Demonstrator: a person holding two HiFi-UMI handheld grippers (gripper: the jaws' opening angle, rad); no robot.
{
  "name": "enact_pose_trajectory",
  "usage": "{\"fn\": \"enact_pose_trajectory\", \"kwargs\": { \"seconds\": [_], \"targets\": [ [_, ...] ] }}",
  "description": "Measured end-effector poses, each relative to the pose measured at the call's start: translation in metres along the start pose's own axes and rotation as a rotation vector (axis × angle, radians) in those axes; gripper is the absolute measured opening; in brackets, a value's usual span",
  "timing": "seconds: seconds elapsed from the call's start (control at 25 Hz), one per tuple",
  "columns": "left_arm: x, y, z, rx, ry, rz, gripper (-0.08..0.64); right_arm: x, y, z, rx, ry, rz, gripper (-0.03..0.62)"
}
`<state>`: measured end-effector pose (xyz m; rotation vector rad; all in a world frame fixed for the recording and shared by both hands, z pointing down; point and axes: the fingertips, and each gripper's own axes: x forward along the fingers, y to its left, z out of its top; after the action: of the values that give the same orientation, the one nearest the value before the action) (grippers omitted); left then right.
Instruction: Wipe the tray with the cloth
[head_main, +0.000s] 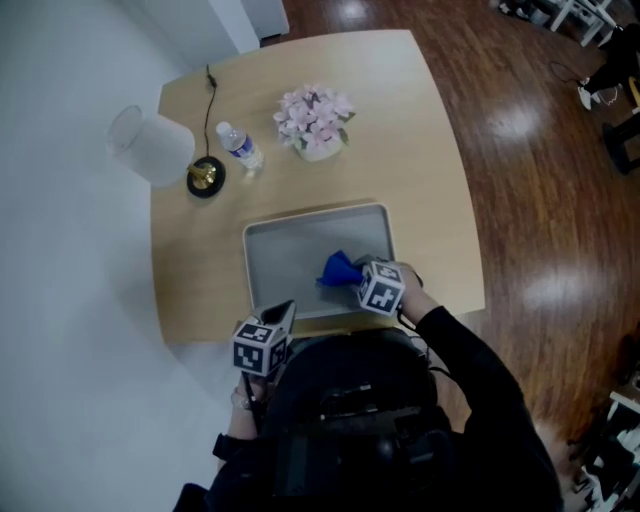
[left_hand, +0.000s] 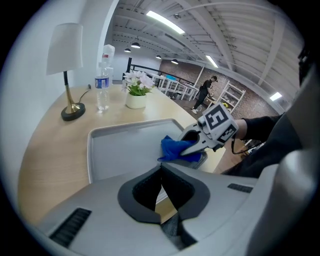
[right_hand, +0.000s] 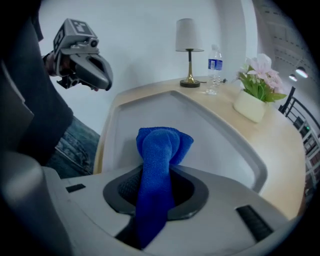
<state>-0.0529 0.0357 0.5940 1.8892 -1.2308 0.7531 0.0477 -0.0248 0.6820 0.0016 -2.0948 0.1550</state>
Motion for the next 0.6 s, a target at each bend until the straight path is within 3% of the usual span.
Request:
{"fn": "enact_pose_trajectory", "kwargs": {
  "seconds": [0.24,0.6],
  "targets": [
    [0.019,-0.023,0.007,0.043,0.011,-0.042,0.000,0.010,0.057,-0.043,0.083,0.029,0.161,0.103],
    [0.042,-0.044,0.006,0.063,0.032,-0.068,0.000,-0.011,0.042,-0.018,0.096,-0.079,0.153,0.104]
  ]
}}
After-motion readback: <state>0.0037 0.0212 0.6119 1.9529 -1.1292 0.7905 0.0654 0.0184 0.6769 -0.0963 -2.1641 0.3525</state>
